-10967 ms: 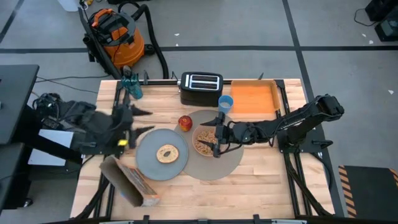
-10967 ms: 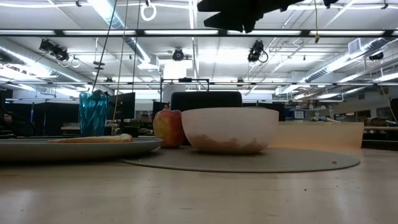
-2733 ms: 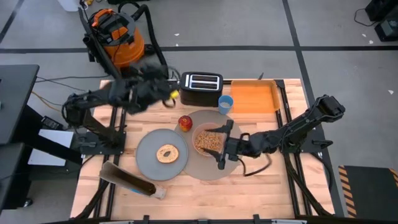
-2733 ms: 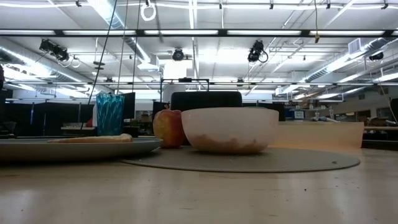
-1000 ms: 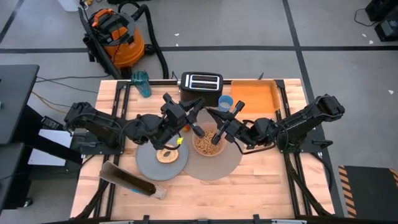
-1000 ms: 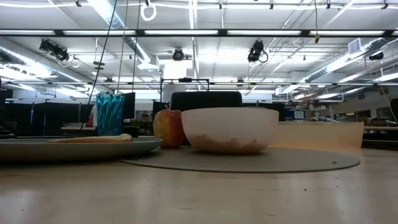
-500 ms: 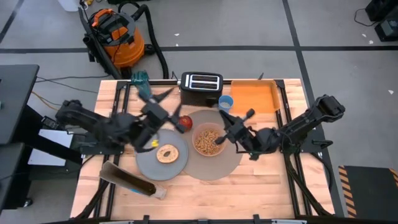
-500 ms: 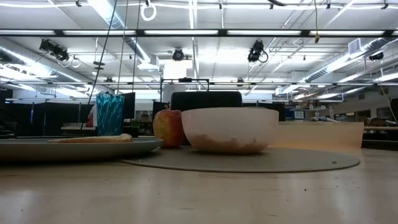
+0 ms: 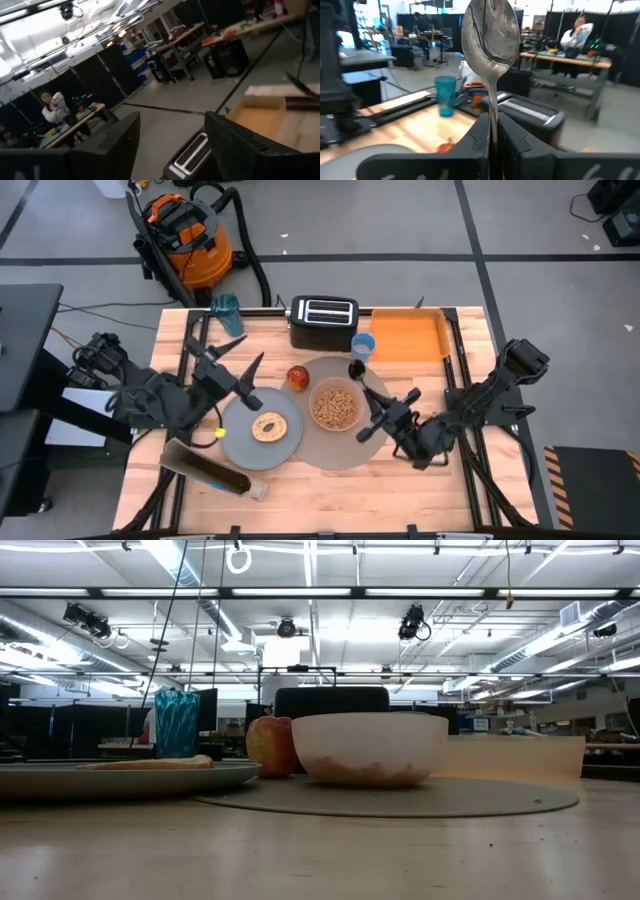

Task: Arrange a breakfast setting
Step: Put the black spoon on the gray placemat beside the orange bowl

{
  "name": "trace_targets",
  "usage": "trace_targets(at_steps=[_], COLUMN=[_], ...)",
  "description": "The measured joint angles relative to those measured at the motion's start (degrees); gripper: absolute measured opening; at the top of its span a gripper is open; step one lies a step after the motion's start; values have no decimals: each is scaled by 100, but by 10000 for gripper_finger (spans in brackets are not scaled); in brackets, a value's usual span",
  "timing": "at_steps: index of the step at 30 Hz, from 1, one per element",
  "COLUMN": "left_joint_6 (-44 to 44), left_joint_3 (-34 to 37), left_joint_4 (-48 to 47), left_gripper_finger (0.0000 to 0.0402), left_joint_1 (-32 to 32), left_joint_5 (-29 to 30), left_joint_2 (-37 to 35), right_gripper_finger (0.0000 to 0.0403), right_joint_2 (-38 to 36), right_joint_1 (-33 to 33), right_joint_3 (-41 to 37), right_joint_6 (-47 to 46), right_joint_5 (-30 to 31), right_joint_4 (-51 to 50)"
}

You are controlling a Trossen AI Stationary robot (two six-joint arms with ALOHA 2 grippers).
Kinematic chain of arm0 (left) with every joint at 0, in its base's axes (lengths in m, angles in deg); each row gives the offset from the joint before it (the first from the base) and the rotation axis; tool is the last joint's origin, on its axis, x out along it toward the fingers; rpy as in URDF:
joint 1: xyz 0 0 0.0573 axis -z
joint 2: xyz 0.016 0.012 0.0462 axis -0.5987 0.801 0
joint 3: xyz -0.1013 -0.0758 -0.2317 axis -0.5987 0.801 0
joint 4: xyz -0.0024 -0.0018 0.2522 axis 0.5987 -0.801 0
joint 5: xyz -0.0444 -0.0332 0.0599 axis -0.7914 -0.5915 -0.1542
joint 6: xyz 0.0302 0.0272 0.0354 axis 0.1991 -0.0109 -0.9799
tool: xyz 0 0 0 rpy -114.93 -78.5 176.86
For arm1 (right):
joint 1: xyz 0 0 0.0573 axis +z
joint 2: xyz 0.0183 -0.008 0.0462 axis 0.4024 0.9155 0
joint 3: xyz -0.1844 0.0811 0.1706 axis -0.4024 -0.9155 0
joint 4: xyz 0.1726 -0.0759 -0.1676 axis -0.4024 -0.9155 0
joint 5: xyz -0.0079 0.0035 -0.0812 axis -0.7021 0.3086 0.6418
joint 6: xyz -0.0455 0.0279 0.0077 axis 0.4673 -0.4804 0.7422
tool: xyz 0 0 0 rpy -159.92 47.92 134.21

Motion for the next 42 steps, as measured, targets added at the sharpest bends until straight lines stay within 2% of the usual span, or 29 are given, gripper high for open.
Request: trace_targets(at_steps=[4, 6, 10, 12, 14, 16, 22, 24, 27, 30, 36, 42], left_joint_6=[928, 1505, 2119, 2236, 2256, 2254, 2384, 2611, 3033, 3442, 3624, 3626], left_joint_3=[0, 0, 0, 2, 2, 2, 0, 0, 0, 0, 0, 0], left_joint_4=[-1229, -1794, -2735, -3008, -3159, -3237, -3732, -3990, -4362, -4608, -4625, -4627], left_gripper_finger=[231, 231, 231, 231, 231, 231, 231, 231, 231, 231, 231, 231], left_joint_1=[23, -33, -166, -238, -330, -417, -623, -655, -728, -737, -733, -735], left_joint_5=[1, -3, -44, -155, -291, -366, -367, -424, -705, -972, -1355, -1625], left_joint_2=[3, 3, 3, 3, 3, 3, -66, -73, -82, -80, -69, -69], right_gripper_finger=[23, 23, 23, 23, 23, 23, 23, 23, 23, 23, 23, 23], right_joint_2=[446, 686, 1055, 1142, 1142, 1078, 1010, 999, 996, 1037, 1040, 1040], right_joint_1=[84, 97, -51, -236, -429, -603, -773, -729, -605, -500, -406, -681], right_joint_3=[0, 11, 177, 368, 727, 1251, 3084, 3330, 3289, 2904, 1846, 905], right_joint_6=[-963, -1323, -2278, -3005, -3969, -5042, -8082, -9063, -10464, -11621, -13313, -13884], right_joint_5=[-51, -279, -1576, -2398, -3103, -3611, -4142, -4295, -4617, -5171, -5730, -5607], right_joint_4=[1, -4, -148, -793, -2193, -4121, -9726, -10900, -12007, -12483, -12332, -11128])
